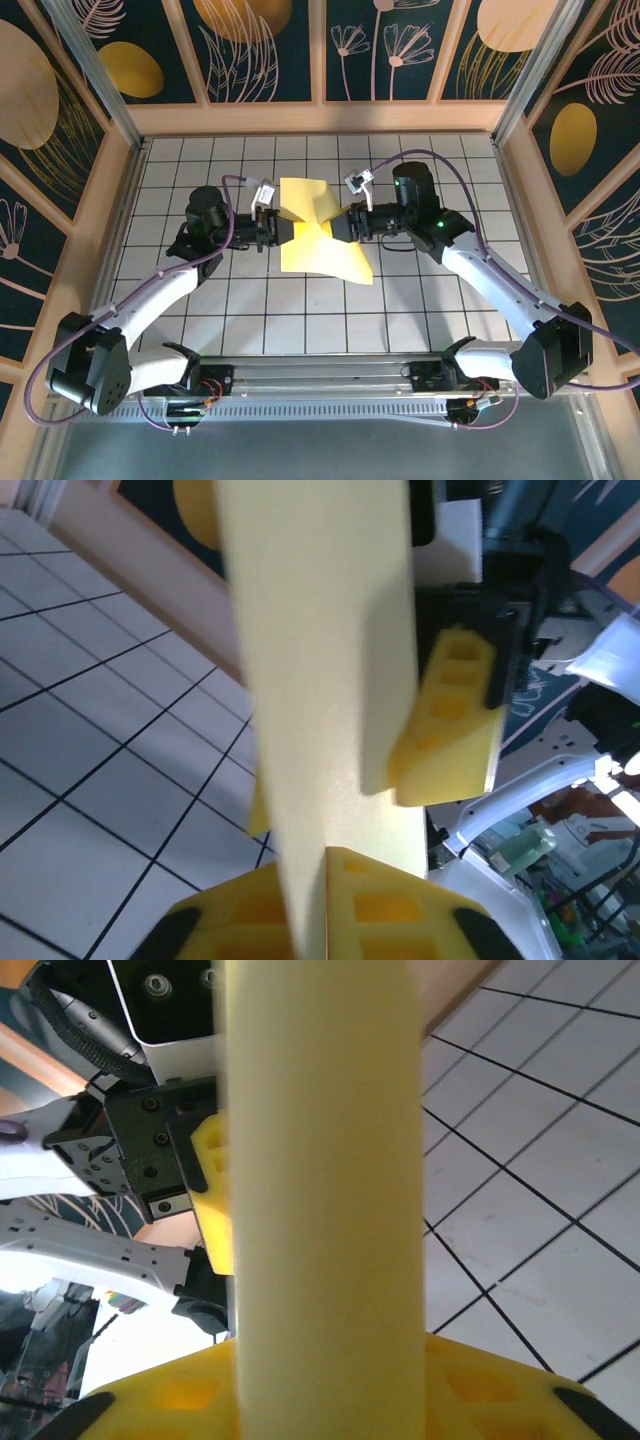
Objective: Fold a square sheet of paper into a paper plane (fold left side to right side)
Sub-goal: Place a square sheet of paper at the center of the table.
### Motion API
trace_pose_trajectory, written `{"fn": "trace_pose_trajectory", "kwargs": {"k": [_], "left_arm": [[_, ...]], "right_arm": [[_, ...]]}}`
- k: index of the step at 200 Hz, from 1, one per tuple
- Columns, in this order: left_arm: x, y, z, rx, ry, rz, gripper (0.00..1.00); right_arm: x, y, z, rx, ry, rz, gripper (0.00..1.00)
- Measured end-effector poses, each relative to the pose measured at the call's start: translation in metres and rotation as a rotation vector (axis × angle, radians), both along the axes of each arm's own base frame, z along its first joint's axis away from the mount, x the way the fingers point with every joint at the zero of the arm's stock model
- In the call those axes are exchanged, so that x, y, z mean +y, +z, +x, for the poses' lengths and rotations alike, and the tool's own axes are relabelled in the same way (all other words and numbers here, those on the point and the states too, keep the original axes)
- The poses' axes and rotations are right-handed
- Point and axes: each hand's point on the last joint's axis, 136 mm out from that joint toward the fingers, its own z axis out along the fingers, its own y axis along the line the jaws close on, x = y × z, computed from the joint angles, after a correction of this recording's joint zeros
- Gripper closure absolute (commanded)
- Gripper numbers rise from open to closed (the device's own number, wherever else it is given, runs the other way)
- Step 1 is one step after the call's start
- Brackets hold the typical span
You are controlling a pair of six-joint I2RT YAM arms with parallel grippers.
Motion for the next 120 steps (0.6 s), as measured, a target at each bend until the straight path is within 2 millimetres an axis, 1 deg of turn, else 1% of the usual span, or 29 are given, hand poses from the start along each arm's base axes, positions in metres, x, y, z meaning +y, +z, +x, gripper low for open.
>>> {"fn": "trace_pose_trajectory", "kwargs": {"k": [24, 37, 50, 59, 80, 90, 109, 120], "left_arm": [[-0.001, -0.019, 0.011, 0.065, 0.045, 0.039, 1.00], [-0.001, -0.032, 0.018, 0.108, 0.068, 0.060, 1.00], [-0.001, -0.049, 0.024, 0.164, 0.091, 0.083, 1.00], [-0.002, -0.066, 0.027, 0.222, 0.103, 0.103, 1.00], [-0.001, -0.105, 0.033, 0.343, 0.134, 0.152, 1.00], [0.000, -0.122, 0.035, 0.393, 0.148, 0.177, 1.00], [0.002, -0.152, 0.038, 0.478, 0.178, 0.230, 1.00], [0.004, -0.170, 0.039, 0.527, 0.198, 0.266, 1.00]], "right_arm": [[-0.012, -0.006, 0.020, -0.006, -0.095, -0.029, 0.40], [-0.022, -0.013, 0.031, 0.004, -0.166, -0.051, 0.34], [-0.033, -0.024, 0.041, 0.016, -0.239, -0.078, 0.30], [-0.042, -0.032, 0.047, 0.034, -0.293, -0.096, 0.29], [-0.062, -0.055, 0.061, 0.082, -0.419, -0.139, 0.29], [-0.068, -0.068, 0.064, 0.110, -0.461, -0.158, 0.29], [-0.075, -0.092, 0.064, 0.176, -0.521, -0.172, 0.35], [-0.077, -0.104, 0.064, 0.208, -0.544, -0.170, 0.41]]}}
